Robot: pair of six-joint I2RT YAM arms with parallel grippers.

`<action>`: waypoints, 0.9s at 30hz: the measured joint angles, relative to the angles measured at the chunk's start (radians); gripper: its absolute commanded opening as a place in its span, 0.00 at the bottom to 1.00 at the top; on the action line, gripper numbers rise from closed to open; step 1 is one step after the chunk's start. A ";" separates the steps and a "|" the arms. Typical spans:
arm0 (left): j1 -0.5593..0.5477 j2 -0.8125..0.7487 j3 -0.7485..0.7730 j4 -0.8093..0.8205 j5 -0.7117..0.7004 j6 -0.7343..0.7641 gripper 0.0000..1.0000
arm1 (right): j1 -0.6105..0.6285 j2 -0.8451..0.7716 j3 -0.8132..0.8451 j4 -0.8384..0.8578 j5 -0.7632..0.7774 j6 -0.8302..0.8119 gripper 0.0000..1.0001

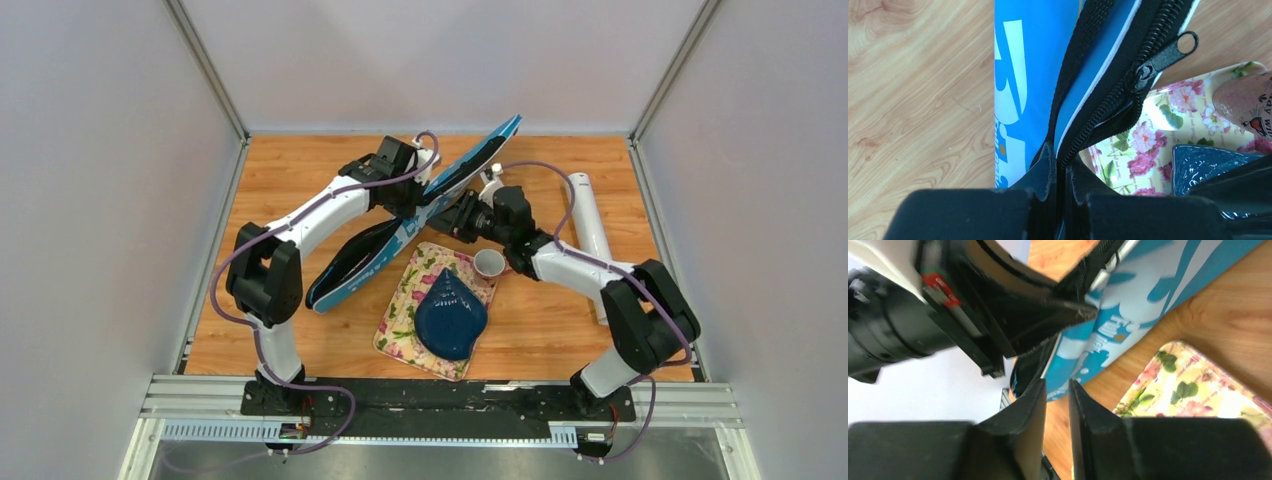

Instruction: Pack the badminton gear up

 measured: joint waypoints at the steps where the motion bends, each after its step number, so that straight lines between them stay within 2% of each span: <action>1: 0.002 -0.011 -0.021 0.021 0.006 0.000 0.00 | 0.001 -0.021 0.010 -0.047 -0.003 -0.027 0.52; 3: 0.005 -0.037 -0.062 0.062 0.019 0.001 0.00 | -0.024 -0.054 0.065 -0.159 -0.002 -0.084 0.63; 6: 0.007 -0.072 -0.101 0.085 0.034 0.005 0.00 | -0.091 -0.093 0.162 -0.294 0.026 -0.137 0.68; 10: 0.008 -0.093 -0.131 0.101 0.049 0.010 0.00 | -0.174 -0.109 0.240 -0.378 0.060 -0.142 0.68; 14: 0.010 -0.095 -0.138 0.109 0.064 0.011 0.00 | -0.220 0.011 0.386 -0.455 0.061 -0.129 0.65; 15: 0.010 -0.095 -0.138 0.110 0.070 0.012 0.00 | -0.223 0.125 0.480 -0.487 0.054 -0.117 0.59; 18: 0.011 -0.095 -0.138 0.109 0.076 0.012 0.00 | -0.223 0.179 0.522 -0.535 0.051 -0.109 0.52; 19: 0.011 -0.095 -0.138 0.109 0.077 0.012 0.00 | -0.223 0.203 0.543 -0.553 0.052 -0.104 0.43; 21: 0.011 -0.095 -0.138 0.109 0.083 0.012 0.00 | -0.222 0.238 0.571 -0.578 0.056 -0.095 0.35; 22: 0.011 -0.095 -0.138 0.107 0.087 0.012 0.04 | -0.220 0.246 0.573 -0.586 0.061 -0.087 0.21; 24: 0.011 -0.095 -0.133 0.091 0.098 0.011 0.25 | -0.219 0.248 0.573 -0.602 0.066 -0.078 0.10; 25: 0.011 -0.095 -0.127 0.080 0.101 0.010 0.50 | -0.219 0.248 0.575 -0.608 0.067 -0.068 0.00; 26: 0.011 -0.095 -0.118 0.065 0.105 0.007 0.62 | -0.219 0.248 0.577 -0.609 0.068 -0.061 0.00; 27: 0.012 -0.095 -0.109 0.054 0.114 0.007 0.66 | -0.217 0.248 0.579 -0.612 0.072 -0.052 0.00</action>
